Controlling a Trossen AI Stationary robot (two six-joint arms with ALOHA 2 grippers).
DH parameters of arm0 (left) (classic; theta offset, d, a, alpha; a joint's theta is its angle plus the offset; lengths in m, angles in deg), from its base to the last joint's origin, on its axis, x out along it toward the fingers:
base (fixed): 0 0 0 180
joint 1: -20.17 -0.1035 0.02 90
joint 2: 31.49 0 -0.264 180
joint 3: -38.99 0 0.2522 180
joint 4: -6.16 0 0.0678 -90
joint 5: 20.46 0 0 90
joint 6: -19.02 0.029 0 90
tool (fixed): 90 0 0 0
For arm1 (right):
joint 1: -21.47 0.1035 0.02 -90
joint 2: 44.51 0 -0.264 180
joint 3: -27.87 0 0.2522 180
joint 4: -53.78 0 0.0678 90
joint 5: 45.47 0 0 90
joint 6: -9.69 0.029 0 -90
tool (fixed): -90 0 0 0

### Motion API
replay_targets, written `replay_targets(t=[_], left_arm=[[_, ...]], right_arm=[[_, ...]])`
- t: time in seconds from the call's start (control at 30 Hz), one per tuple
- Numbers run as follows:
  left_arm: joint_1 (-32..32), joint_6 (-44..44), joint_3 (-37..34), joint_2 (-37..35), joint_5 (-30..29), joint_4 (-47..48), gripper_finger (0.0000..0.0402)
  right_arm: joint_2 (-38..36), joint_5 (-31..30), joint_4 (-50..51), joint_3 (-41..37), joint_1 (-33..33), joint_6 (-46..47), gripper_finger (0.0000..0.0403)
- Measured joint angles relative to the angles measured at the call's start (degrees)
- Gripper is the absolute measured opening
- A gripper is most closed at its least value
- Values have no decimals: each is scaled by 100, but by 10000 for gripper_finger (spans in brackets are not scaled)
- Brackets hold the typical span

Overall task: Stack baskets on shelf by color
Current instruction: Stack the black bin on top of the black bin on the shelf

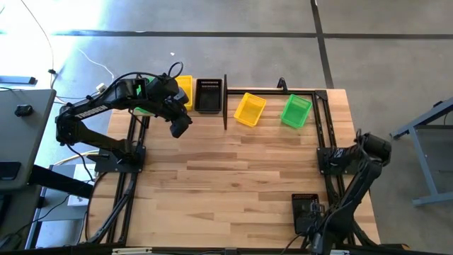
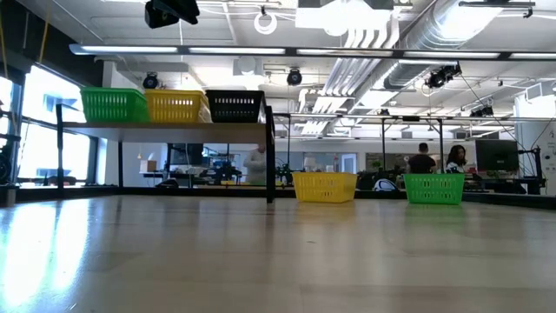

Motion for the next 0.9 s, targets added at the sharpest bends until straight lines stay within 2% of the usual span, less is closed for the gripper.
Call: replay_targets(t=[0.1, 0.2, 0.5, 0.73, 0.9], left_arm=[[0, 21, 0, 0, 1, 0, 62], [0, 83, 0, 0, 1, 0, 62], [0, 13, 0, 0, 1, -1, 62], [0, 9, 0, 0, -3, 1, 62], [-5, -6, 0, 0, -404, 85, 62]], right_arm=[[129, 94, 18, 0, 0, 59, 158], [228, 129, 19, 0, -14, 115, 137], [213, 258, -20, 26, -331, 109, 10], [213, 104, 18, 376, -882, -49, 4], [213, -36, 40, 743, -1394, -280, 2]])
